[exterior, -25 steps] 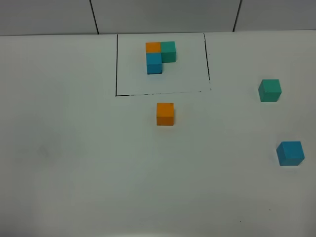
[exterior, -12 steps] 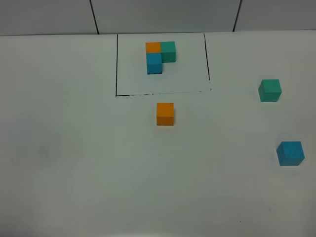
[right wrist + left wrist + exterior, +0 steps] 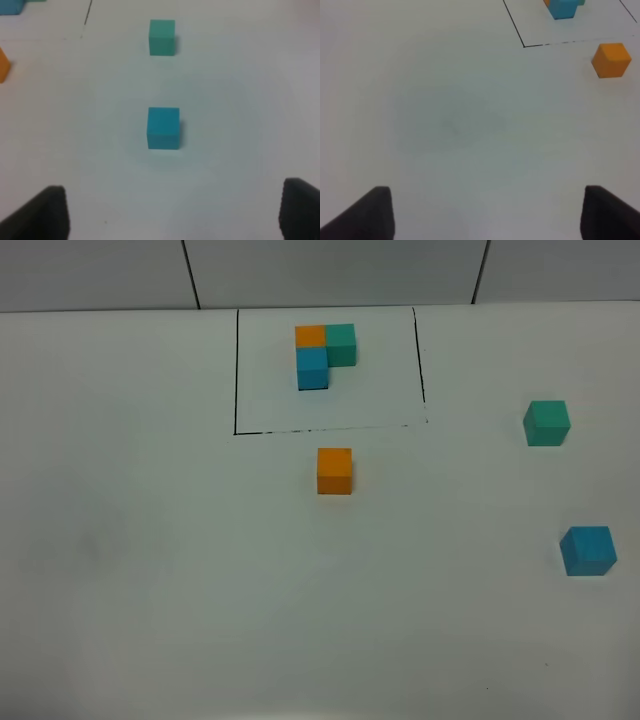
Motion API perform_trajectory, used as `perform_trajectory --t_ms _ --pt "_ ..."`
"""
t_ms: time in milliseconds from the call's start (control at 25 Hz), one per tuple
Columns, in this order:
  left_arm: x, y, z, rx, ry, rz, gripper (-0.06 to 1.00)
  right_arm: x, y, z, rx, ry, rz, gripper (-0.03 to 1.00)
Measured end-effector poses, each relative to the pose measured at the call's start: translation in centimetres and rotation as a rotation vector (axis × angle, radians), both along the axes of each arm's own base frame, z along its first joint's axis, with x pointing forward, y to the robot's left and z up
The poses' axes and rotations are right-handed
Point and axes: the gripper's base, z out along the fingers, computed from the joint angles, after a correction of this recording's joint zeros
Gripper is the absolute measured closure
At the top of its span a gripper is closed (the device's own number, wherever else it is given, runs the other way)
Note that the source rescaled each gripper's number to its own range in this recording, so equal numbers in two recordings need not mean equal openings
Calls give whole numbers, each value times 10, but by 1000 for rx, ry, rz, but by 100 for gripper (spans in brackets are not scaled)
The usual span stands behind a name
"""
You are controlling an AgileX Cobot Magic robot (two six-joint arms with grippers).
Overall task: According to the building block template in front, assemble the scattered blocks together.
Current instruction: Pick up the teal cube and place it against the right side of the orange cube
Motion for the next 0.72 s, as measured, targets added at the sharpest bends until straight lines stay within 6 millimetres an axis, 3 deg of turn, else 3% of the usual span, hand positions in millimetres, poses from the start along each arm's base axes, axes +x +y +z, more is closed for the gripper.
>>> perform_trajectory --t_ms 280,400,520,720 --pt "0 0 0 0 0 0 26 1 0 0 -1 5 0 24" --pt "0 0 0 0 0 0 26 11 -1 1 1 55 -2 24" --pt "0 0 0 0 0 0 26 34 -2 3 -2 156 2 24" --pt "0 0 0 0 0 0 26 95 -5 -6 -12 359 10 24"
